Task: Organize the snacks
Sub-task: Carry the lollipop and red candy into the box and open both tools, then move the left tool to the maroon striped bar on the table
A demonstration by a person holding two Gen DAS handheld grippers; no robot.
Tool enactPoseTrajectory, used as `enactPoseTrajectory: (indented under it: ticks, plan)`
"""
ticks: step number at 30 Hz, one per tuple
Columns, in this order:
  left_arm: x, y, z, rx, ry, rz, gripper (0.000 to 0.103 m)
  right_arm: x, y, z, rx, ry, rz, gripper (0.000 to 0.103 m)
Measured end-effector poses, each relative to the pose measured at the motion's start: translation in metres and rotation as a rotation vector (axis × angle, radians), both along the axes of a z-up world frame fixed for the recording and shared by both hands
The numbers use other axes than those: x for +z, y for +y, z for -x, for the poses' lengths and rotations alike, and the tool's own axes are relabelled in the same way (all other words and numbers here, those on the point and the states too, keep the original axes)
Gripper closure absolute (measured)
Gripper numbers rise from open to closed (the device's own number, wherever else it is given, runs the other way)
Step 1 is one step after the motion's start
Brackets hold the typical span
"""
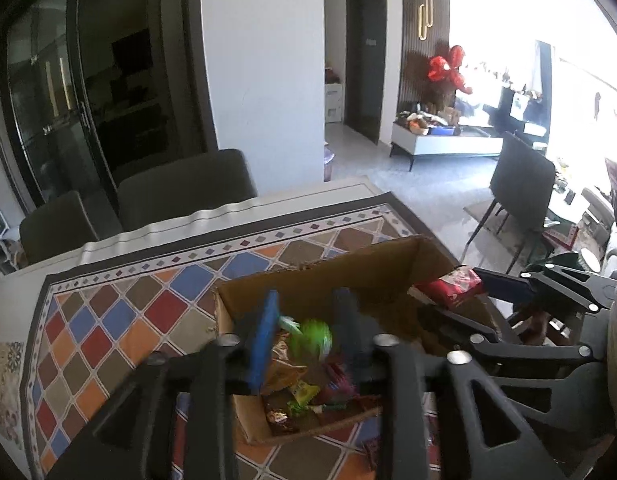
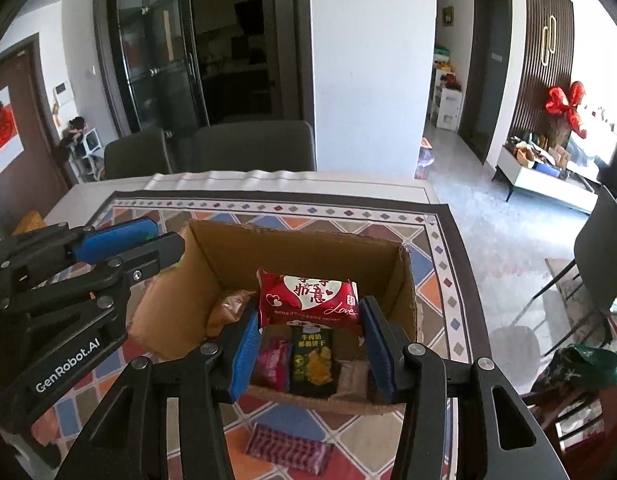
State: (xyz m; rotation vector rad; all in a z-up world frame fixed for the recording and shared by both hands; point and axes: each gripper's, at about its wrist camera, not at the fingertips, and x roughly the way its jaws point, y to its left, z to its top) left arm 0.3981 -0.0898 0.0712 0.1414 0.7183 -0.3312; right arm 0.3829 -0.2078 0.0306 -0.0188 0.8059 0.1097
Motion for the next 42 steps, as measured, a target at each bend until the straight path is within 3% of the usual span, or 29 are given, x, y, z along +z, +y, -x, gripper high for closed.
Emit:
enactPoseTrajectory:
  ticks: [1, 3, 8, 12, 20, 27, 30, 37, 42]
  plan:
    - [-0.001, 0.000, -0.001, 0.009, -0.002, -0.005, 0.053, -0.002, 0.000, -0.004, 0.001, 0.006, 0.001, 0.048]
    - [-0.001, 0.002, 0.001, 0.019, -0.018, -0.017, 0.052, -0.005, -0.001, -0.006, 0.000, 0.021, 0.012, 0.042]
    - [0.001, 0.007, 0.021, 0.029, -0.047, -0.014, 0.048, -0.006, -0.007, 0.003, -0.017, 0.012, -0.002, 0.042]
    - [-0.001, 0.008, 0.045, -0.008, -0.076, -0.010, 0.047, -0.002, -0.006, 0.025, -0.049, -0.016, 0.041, 0.042]
    - [-0.019, -0.002, 0.098, -0.152, -0.085, -0.035, 0.047, -0.017, -0.013, 0.083, -0.158, -0.034, 0.098, 0.036]
    - [-0.040, -0.006, 0.123, -0.200, -0.046, -0.025, 0.047, -0.033, -0.023, 0.120, -0.227, -0.016, 0.038, 0.036]
    - [-0.053, -0.007, 0.129, -0.225, -0.023, -0.030, 0.046, -0.040, -0.025, 0.133, -0.266, -0.012, 0.031, 0.029]
    - [-0.089, -0.024, 0.134, -0.384, 0.016, -0.133, 0.043, -0.076, -0.030, 0.157, -0.375, 0.060, 0.003, 0.028]
    - [-0.108, -0.035, 0.131, -0.493, 0.049, -0.161, 0.042, -0.105, -0.035, 0.164, -0.462, 0.149, -0.027, 0.028]
